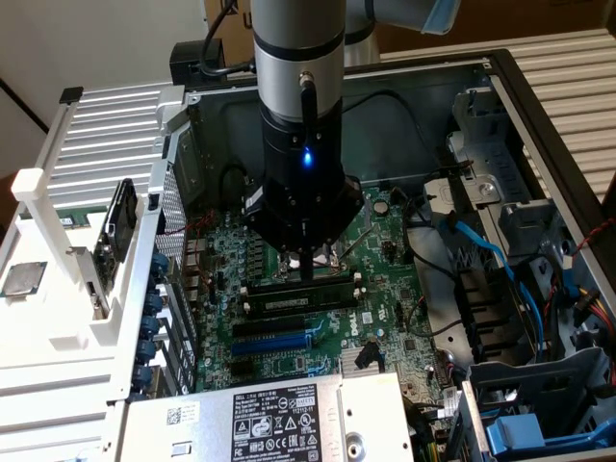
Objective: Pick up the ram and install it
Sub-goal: 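Press down the ram until it locks into place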
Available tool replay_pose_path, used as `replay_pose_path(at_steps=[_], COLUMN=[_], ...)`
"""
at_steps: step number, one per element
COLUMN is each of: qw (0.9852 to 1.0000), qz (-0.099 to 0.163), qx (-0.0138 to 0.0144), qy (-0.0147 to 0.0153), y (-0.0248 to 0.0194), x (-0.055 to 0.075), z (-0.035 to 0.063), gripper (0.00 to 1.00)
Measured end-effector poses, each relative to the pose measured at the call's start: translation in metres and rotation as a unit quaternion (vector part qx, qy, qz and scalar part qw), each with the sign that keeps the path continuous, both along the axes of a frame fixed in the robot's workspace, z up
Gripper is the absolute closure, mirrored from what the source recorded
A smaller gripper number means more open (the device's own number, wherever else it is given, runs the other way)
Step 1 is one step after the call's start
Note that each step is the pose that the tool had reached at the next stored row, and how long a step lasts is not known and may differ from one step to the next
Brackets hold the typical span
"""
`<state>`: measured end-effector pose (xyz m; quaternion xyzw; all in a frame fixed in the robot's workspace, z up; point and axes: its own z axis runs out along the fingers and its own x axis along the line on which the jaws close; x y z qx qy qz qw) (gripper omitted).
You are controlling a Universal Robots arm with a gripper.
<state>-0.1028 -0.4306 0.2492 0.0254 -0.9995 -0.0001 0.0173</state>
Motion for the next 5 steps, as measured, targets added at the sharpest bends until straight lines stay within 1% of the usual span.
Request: replay_pose_path(at_steps=[5], qw=[1.0], qz=[0.0], qx=[0.0], qy=[0.0], y=[0.0], x=[0.0001], z=[0.0], gripper=[0.9])
